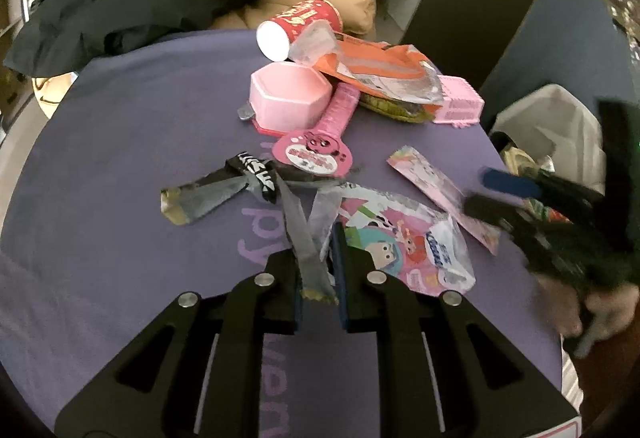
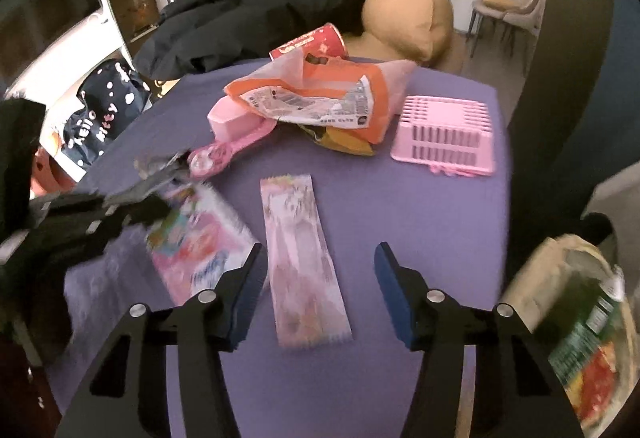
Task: Collect trash
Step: 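Grasp the grey ribbon wrapper with the left tool while the right tool grasps the pink wrapper, then carry the grey ribbon and pink strip wrapper into the bin and open both tools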
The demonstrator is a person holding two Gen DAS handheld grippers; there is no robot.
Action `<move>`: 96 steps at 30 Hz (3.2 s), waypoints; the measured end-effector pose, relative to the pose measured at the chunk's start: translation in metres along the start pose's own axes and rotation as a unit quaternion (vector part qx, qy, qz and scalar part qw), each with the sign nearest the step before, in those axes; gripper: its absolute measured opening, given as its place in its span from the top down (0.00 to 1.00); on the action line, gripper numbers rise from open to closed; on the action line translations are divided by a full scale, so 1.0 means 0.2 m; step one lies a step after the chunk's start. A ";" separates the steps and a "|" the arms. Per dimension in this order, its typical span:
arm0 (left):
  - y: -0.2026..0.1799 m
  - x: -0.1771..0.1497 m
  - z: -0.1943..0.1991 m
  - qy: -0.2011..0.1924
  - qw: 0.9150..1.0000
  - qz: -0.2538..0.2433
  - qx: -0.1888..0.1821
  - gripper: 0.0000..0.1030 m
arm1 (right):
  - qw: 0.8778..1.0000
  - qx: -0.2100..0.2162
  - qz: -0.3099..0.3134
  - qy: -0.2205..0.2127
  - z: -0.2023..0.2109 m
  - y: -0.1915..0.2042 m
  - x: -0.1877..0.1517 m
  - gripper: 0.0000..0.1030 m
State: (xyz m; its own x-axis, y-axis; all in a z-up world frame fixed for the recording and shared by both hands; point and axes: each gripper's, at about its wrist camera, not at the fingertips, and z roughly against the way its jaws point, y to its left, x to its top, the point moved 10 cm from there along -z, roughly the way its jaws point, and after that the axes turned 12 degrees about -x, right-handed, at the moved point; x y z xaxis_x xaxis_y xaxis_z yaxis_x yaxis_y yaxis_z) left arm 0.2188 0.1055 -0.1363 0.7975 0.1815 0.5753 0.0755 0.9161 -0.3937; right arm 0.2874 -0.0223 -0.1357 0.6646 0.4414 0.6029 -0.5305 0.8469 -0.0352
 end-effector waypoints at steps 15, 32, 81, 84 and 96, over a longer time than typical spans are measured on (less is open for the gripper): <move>-0.11 -0.06 0.08 0.003 0.999 -0.005 -0.041 0.64 | 0.999 -0.014 -0.034 0.001 0.07 -0.20 -0.06 0.88; 0.12 0.14 0.02 -0.016 1.000 0.005 0.016 0.51 | 0.998 0.019 -0.048 -0.037 0.25 -0.20 -0.13 0.88; -0.68 0.32 0.26 -0.102 0.989 -0.105 -0.027 0.86 | 0.987 -0.076 -0.031 -0.140 0.73 -0.57 -0.01 0.84; -0.90 0.40 0.22 -0.108 0.984 -0.128 -0.065 0.86 | 0.979 -0.103 -0.053 -0.168 0.88 -0.75 0.00 0.84; -1.41 0.27 -0.32 -0.013 0.975 -0.160 -0.151 0.86 | 0.959 -0.174 -0.126 -0.183 1.03 -1.33 -0.29 0.84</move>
State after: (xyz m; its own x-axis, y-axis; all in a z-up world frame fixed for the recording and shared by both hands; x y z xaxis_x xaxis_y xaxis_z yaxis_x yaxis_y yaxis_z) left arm 0.2796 -0.1655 -0.0403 0.6894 -0.0841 0.7195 0.4941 0.7808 -0.3823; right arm 0.2824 -0.3346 0.0038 0.4866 0.1294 0.8640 -0.1273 0.9889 -0.0763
